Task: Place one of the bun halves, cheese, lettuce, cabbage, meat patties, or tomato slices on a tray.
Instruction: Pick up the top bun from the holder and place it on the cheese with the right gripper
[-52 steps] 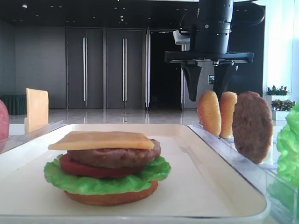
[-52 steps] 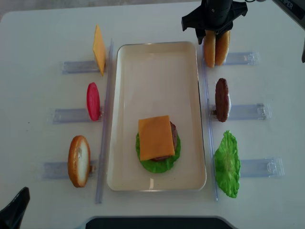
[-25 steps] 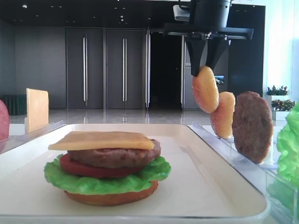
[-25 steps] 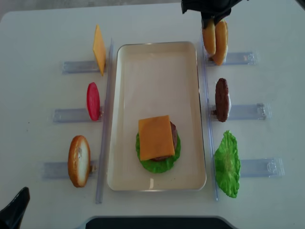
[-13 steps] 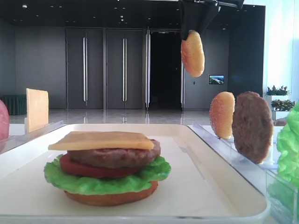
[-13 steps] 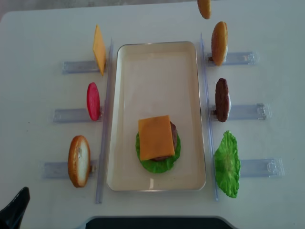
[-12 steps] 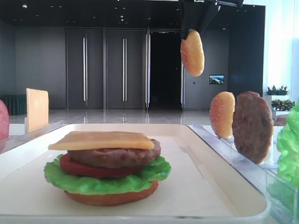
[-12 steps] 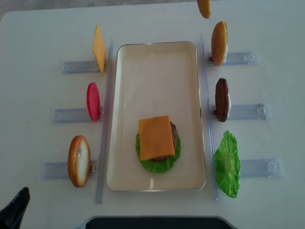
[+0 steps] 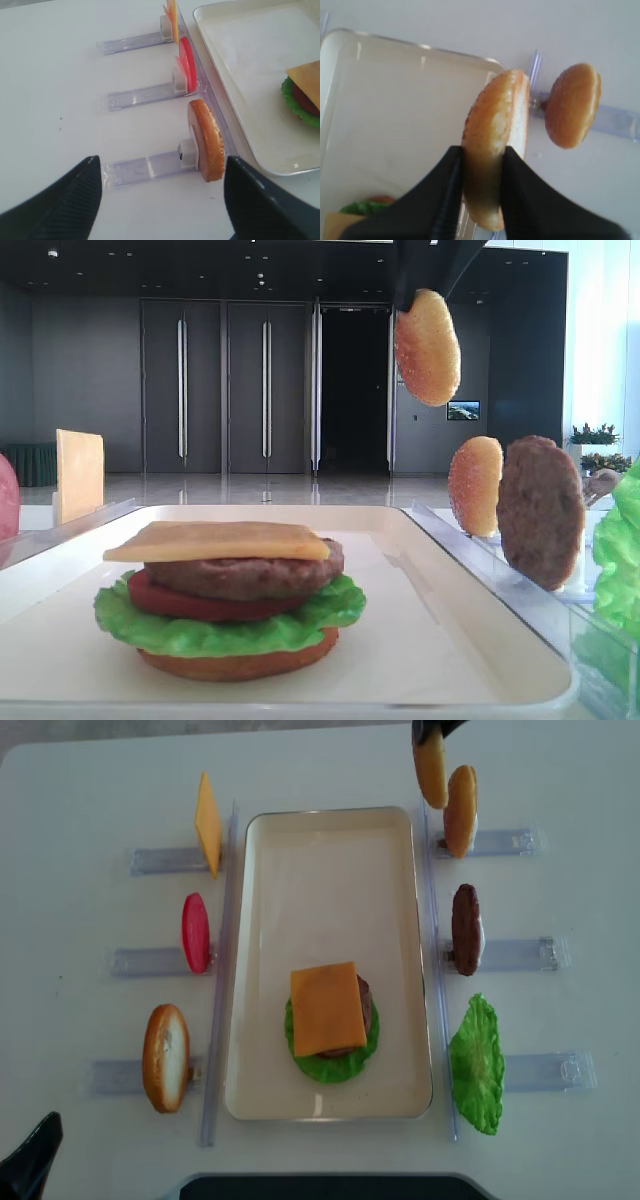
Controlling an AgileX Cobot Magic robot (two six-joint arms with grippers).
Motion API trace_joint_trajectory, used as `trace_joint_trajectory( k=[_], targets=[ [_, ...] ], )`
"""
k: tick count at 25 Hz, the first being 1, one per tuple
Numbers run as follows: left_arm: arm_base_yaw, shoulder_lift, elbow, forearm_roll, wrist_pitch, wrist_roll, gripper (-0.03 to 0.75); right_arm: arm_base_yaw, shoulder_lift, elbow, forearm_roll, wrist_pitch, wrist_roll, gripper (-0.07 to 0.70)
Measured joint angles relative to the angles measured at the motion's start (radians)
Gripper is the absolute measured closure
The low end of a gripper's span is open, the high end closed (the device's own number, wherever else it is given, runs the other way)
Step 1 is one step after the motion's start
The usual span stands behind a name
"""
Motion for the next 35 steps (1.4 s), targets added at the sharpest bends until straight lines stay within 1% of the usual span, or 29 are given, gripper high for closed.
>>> trace_joint_trajectory(
  k=[10, 14, 23, 27, 35],
  targets=[
    [0.0, 0.0, 0.0, 0.0, 0.0, 0.0, 0.136, 0.071, -0.265, 0.393, 0.026, 0.001, 0.05, 0.47],
    [0.0, 0.0, 0.0, 0.0, 0.0, 0.0, 0.136, 0.086, -0.365, 0.505, 0.042, 0.002, 0.069, 0.471],
    [0.0, 0.0, 0.0, 0.0, 0.0, 0.0, 0.136, 0.086, -0.55, 0.636, 0.126, 0.002, 0.079, 0.471],
    [0.0, 0.0, 0.0, 0.0, 0.0, 0.0, 0.136, 0.086, -0.618, 0.691, 0.13, 0.002, 0.092, 0.471],
    [0.0, 0.0, 0.0, 0.0, 0.0, 0.0, 0.136, 0.086, -0.644, 0.707, 0.178, 0.005, 0.084, 0.471]
  ],
)
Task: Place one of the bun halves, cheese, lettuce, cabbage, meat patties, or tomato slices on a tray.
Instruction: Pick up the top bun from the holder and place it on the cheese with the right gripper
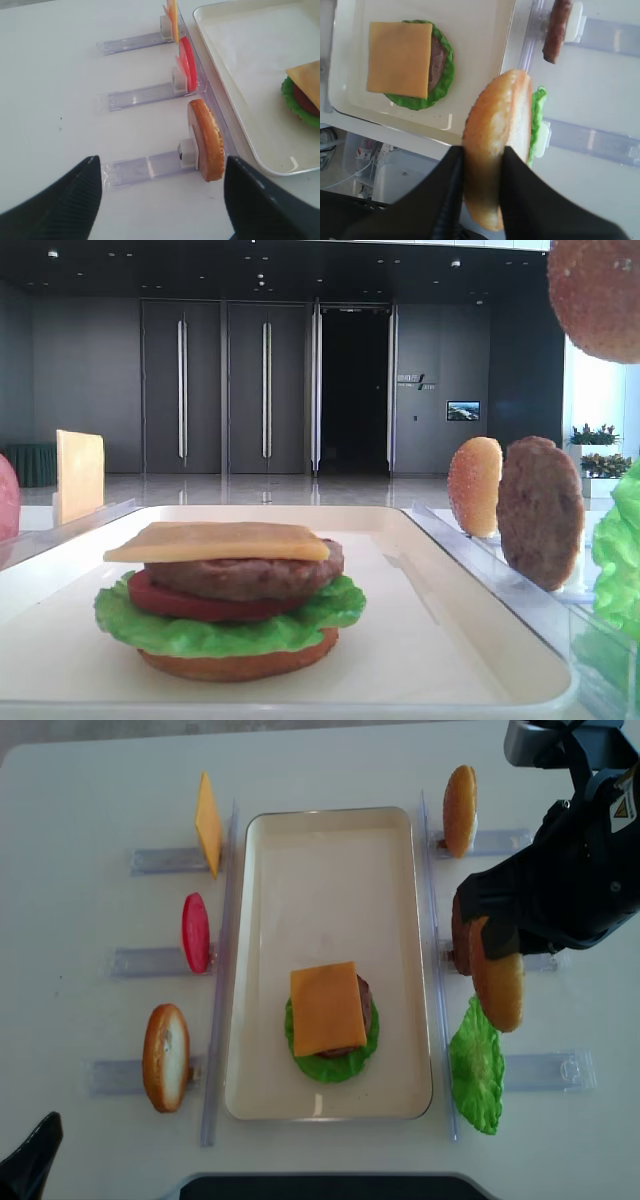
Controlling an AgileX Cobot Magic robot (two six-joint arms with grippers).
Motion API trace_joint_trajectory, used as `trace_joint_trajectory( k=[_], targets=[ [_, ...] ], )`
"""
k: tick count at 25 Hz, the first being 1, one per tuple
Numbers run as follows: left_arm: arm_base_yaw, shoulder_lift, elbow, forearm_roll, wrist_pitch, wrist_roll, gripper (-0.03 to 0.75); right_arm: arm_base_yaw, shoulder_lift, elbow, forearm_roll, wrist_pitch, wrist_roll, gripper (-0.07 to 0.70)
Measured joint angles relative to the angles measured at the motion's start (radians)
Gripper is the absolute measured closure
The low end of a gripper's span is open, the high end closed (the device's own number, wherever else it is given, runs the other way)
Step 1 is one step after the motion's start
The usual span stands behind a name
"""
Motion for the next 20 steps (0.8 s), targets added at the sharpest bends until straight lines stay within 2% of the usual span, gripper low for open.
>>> trace_joint_trajectory(
  k=[3, 5, 8, 13, 16, 20],
  targets=[
    [0.0, 0.0, 0.0, 0.0, 0.0, 0.0, 0.136, 0.0, 0.0, 0.0, 0.02, 0.0, -0.02, 0.471],
    [0.0, 0.0, 0.0, 0.0, 0.0, 0.0, 0.136, 0.0, 0.0, 0.0, 0.074, -0.024, -0.061, 0.471],
    [0.0, 0.0, 0.0, 0.0, 0.0, 0.0, 0.136, 0.0, 0.0, 0.001, 0.198, -0.095, -0.152, 0.471],
    [0.0, 0.0, 0.0, 0.0, 0.0, 0.0, 0.136, -0.002, 0.0, 0.061, 0.431, -0.267, -0.315, 0.471],
    [0.0, 0.0, 0.0, 0.0, 0.0, 0.0, 0.136, -0.029, 0.0, 0.137, 0.621, -0.309, -0.473, 0.471],
    [0.0, 0.0, 0.0, 0.0, 0.0, 0.0, 0.136, -0.096, 0.0, 0.249, 0.928, -0.304, -0.715, 0.471]
  ],
)
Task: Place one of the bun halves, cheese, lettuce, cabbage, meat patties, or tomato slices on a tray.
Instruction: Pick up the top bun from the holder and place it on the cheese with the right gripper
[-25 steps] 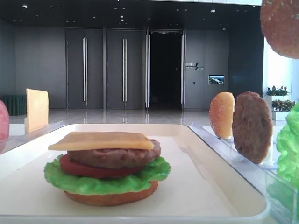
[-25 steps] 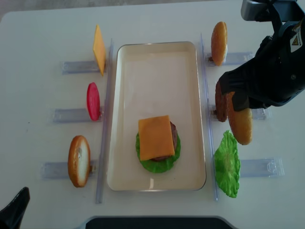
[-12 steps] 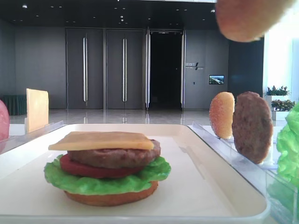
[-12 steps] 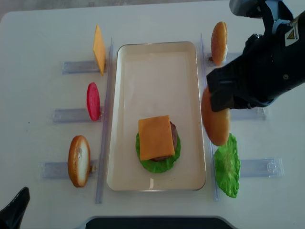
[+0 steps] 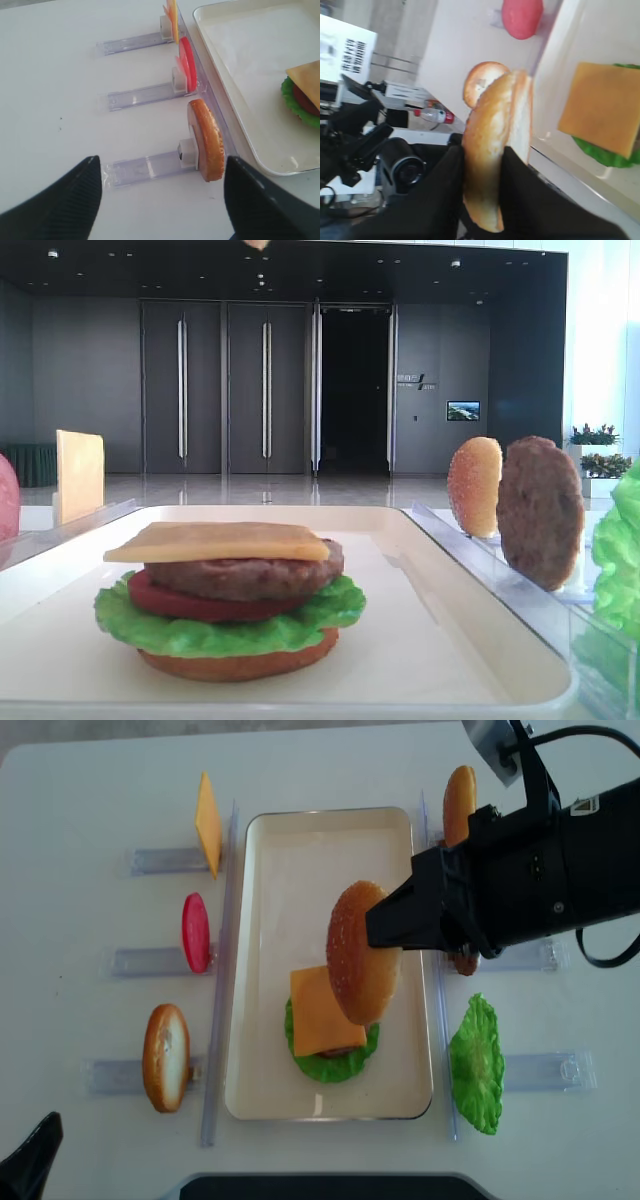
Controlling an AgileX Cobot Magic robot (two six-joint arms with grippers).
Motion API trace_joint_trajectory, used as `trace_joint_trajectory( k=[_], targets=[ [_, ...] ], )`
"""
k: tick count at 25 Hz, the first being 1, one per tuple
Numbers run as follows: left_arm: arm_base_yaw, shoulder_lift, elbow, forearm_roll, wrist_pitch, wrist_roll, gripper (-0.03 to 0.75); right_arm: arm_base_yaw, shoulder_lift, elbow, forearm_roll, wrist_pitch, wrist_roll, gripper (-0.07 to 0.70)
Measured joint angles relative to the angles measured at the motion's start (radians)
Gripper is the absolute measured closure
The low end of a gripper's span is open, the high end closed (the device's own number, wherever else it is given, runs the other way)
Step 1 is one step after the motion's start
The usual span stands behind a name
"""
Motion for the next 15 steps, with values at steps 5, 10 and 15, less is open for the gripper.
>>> trace_joint_trajectory(
  k=[5, 10, 15],
  targets=[
    [0.0, 0.0, 0.0, 0.0, 0.0, 0.0, 0.136, -0.08, 0.0, 0.12, 0.283, 0.053, -0.246, 0.482],
    [0.0, 0.0, 0.0, 0.0, 0.0, 0.0, 0.136, -0.112, 0.0, 0.198, 0.37, 0.064, -0.35, 0.482],
    [0.0, 0.0, 0.0, 0.0, 0.0, 0.0, 0.136, -0.112, 0.0, 0.2, 0.368, 0.028, -0.361, 0.482]
  ],
)
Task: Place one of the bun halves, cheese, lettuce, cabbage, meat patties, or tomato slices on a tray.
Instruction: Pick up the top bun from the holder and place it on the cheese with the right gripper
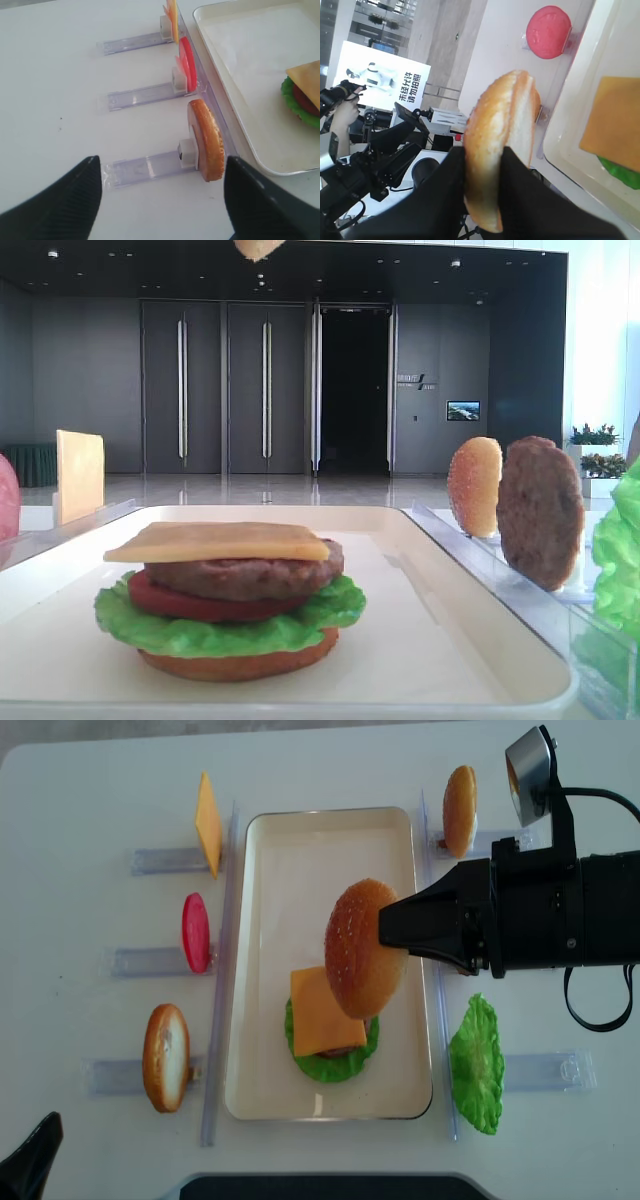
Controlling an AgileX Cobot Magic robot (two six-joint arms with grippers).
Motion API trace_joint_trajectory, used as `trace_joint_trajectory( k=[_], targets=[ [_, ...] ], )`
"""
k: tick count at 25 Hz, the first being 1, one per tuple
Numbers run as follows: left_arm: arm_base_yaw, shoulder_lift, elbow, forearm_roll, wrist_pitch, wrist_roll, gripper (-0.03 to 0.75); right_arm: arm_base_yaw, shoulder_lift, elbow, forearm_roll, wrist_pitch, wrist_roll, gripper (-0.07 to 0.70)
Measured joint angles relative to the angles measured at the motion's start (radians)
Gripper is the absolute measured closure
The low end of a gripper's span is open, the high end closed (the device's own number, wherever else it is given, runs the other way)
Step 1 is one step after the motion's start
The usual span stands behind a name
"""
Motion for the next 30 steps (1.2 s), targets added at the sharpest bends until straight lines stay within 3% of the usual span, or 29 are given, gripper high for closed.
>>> trace_joint_trajectory(
  k=[5, 16, 21, 30],
  targets=[
    [0.0, 0.0, 0.0, 0.0, 0.0, 0.0, 0.136, -0.001, 0.054, 0.0, -0.003, -0.011, -0.007, 0.482],
    [0.0, 0.0, 0.0, 0.0, 0.0, 0.0, 0.136, 0.047, 0.304, 0.0, 0.178, -0.004, -0.154, 0.483],
    [0.0, 0.0, 0.0, 0.0, 0.0, 0.0, 0.136, 0.096, 0.391, 0.0, 0.264, 0.036, -0.209, 0.483],
    [0.0, 0.0, 0.0, 0.0, 0.0, 0.0, 0.136, 0.109, 0.431, -0.026, 0.274, 0.064, -0.231, 0.483]
  ],
)
